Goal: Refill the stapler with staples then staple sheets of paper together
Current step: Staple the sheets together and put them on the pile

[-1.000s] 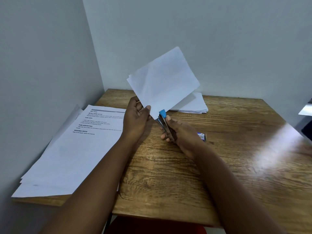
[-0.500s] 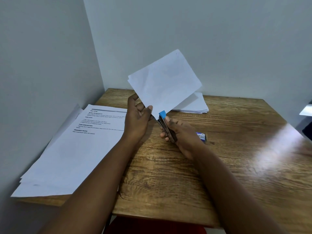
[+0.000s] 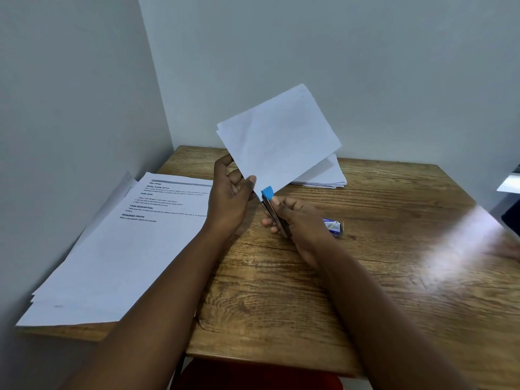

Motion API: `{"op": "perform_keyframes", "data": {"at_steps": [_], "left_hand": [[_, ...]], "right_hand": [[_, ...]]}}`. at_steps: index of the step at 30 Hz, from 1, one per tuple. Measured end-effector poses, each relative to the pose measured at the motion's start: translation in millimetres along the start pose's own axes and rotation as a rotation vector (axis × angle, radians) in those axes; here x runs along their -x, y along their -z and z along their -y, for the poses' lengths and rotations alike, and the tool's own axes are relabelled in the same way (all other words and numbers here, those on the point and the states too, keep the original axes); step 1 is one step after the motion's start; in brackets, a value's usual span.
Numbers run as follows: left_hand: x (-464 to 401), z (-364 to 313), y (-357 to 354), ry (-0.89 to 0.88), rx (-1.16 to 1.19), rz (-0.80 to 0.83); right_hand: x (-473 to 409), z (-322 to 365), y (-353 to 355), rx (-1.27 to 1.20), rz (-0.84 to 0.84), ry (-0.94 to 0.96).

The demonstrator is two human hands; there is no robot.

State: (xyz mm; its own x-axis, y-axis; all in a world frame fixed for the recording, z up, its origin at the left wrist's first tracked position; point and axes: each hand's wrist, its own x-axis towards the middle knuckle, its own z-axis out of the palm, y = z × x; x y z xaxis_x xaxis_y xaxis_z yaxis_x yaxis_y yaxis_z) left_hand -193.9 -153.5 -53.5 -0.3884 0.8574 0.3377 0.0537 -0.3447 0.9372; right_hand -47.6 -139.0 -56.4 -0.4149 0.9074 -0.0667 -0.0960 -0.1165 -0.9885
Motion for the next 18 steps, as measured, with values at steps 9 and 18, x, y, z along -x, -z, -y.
{"op": "perform_keyframes", "data": {"at_steps": [9, 18], "left_hand": [[-0.6, 1.5, 0.6, -0.011, 0.029, 0.021], [-4.8, 3.7, 4.6, -0.036, 0.093, 0.010]], "right_hand": [[2.4, 0.7, -7.1, 0.001, -0.080, 0.012], [2.2, 5.2, -2.3, -0.140, -0.099, -0.026]]}}
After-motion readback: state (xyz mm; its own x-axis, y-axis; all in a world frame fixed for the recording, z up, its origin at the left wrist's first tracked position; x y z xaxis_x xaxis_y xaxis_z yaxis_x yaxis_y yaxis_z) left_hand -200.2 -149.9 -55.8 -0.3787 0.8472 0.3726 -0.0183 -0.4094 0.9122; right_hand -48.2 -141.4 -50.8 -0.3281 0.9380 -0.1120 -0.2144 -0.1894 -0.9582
